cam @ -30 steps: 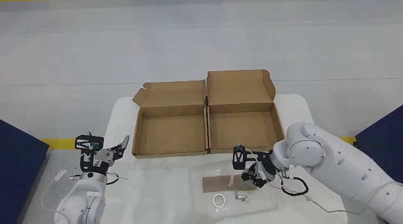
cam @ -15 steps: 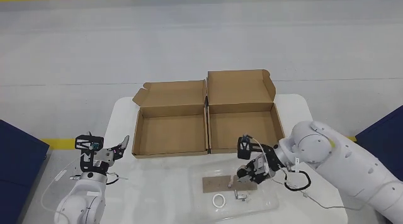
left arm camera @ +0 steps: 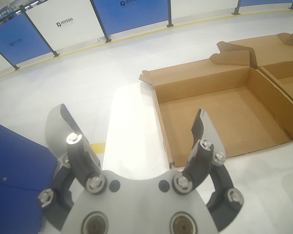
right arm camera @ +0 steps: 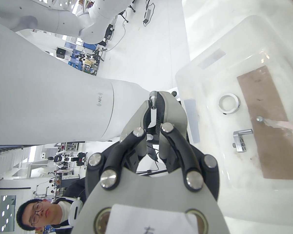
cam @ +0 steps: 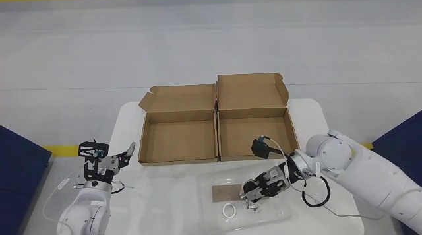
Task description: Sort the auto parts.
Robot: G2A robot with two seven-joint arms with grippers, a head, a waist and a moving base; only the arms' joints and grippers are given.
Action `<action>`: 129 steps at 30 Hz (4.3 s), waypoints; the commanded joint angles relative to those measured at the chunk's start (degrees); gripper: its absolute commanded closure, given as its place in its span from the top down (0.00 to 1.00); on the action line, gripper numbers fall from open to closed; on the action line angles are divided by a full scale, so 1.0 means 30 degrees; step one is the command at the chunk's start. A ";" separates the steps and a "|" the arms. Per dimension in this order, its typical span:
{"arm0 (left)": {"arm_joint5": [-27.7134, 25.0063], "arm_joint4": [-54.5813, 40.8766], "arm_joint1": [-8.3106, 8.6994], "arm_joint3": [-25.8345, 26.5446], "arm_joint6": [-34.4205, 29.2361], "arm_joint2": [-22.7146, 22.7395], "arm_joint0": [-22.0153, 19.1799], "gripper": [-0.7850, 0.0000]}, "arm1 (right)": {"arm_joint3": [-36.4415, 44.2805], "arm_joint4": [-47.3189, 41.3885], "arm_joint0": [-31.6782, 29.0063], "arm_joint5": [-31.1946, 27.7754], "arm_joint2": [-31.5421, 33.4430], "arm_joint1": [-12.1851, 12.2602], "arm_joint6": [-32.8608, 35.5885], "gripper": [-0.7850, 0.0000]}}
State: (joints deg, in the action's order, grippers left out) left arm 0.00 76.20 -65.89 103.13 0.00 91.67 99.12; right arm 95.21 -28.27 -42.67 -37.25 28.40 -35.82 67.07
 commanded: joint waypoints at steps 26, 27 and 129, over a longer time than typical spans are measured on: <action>0.0000 0.0000 0.0000 0.0000 0.0000 0.0000 0.0000 1.00 | 0.0271 -1.5801 -0.4147 0.4730 0.8237 -0.0286 0.4735 0.00; 0.0000 0.0000 0.0000 0.0000 0.0000 0.0000 0.0000 1.00 | 0.0271 -1.5801 -0.4147 0.4730 0.8237 -0.0286 0.4735 0.00; 0.0000 0.0000 0.0000 0.0000 0.0000 0.0000 0.0000 1.00 | 0.4208 -2.9933 -0.9378 1.4269 1.0855 -0.5366 0.1909 0.00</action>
State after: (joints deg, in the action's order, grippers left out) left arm 0.00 76.20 -65.89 103.13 0.00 91.67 99.12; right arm 107.84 -118.07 -70.81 5.56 60.97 -51.92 72.79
